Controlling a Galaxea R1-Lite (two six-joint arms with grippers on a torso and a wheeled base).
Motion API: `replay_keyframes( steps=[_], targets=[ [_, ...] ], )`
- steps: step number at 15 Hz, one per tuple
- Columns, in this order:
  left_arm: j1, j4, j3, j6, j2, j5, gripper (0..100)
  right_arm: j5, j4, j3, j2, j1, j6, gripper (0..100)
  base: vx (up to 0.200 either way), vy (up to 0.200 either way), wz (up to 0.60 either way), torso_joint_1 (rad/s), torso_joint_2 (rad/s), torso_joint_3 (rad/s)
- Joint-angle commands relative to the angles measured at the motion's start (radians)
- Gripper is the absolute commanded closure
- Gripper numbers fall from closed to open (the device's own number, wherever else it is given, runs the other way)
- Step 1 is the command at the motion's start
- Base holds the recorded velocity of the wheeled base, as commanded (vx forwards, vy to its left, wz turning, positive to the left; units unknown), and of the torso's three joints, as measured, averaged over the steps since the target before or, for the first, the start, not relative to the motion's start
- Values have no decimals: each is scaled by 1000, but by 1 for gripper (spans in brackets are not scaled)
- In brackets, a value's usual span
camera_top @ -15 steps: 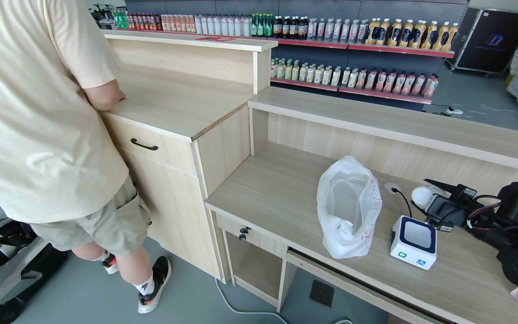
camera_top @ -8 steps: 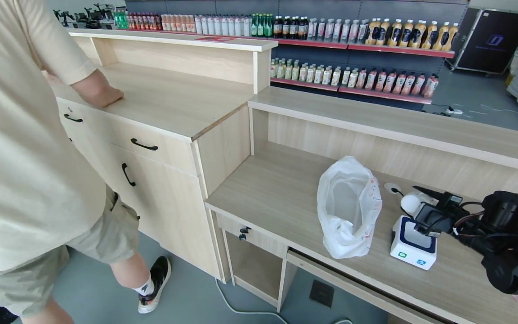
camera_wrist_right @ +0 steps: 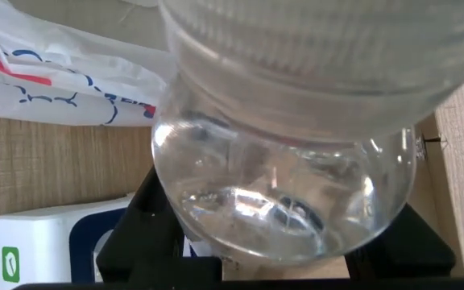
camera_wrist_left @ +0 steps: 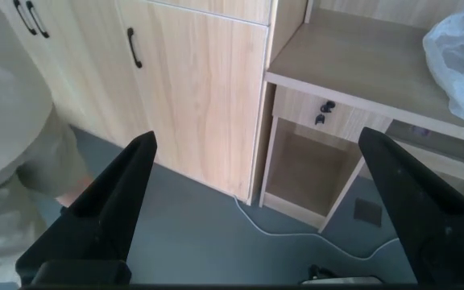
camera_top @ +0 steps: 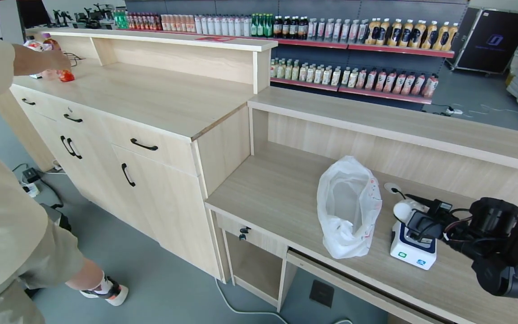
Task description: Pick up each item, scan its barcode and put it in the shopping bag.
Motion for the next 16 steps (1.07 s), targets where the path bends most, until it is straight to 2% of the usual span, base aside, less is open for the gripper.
replay_keyframes(
  steps=[1, 16],
  targets=[
    [0, 0, 0, 0, 0, 0, 0, 0, -1, -36, 21, 18, -1, 100, 0, 0, 0, 0, 0, 0],
    [0, 0, 0, 0, 0, 0, 0, 0, -1, -99, 84, 27, -1, 100, 0, 0, 0, 0, 0, 0]
  ],
)
